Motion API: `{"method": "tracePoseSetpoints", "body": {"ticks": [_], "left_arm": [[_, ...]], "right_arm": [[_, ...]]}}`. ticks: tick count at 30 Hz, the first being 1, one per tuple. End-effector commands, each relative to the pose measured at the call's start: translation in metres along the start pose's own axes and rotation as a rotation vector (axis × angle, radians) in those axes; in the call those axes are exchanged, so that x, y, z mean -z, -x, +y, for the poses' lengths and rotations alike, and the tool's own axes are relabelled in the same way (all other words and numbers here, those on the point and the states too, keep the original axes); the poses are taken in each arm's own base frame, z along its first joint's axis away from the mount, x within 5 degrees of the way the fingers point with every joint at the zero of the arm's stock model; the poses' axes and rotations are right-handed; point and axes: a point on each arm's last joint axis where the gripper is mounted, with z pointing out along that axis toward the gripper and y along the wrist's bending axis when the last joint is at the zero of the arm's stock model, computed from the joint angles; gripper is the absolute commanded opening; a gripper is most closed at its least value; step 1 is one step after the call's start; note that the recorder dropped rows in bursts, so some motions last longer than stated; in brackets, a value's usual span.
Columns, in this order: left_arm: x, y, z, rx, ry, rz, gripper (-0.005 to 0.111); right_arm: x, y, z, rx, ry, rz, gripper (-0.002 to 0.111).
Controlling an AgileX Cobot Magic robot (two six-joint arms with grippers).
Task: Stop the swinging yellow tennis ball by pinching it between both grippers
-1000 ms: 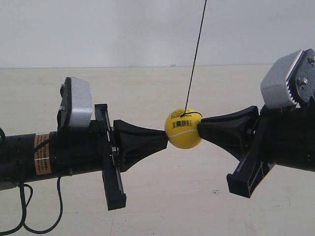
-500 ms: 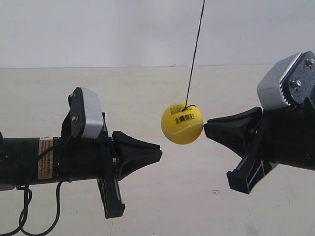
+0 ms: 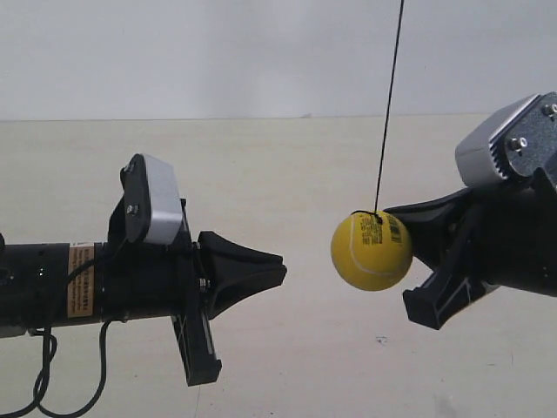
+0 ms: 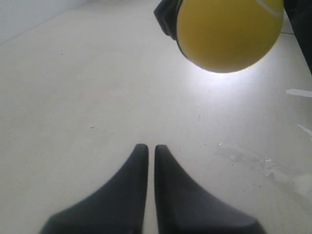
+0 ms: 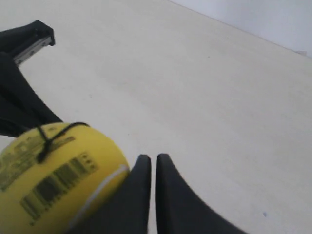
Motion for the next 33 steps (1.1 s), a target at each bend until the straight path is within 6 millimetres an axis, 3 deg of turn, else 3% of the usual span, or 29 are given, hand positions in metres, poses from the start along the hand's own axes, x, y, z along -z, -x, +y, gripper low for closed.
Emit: {"method": "tracePoseSetpoints", "body": {"ticks": [1,13,18,33], "left_arm": [[-0.001,0.003,0.000,0.007,0.015,-0.011,0.005],[0.003,0.018,0.002,0.029,0.046,-0.120,0.005],[0.008,0.038,-0.002,0.036,0.002,-0.326,0.005],[0.007,0.034,-0.002,0.039,0.004,-0.283,0.005]], "right_arm": [[0.001,0.004,0.006,0.008,0.066,-0.035,0.000],[0.001,0.005,0.012,0.014,0.135,-0.046,0.000],[0.003,0.008,0.019,0.041,0.206,-0.085,0.000],[0.003,0.008,0.019,0.048,0.206,-0.082,0.000]]}}
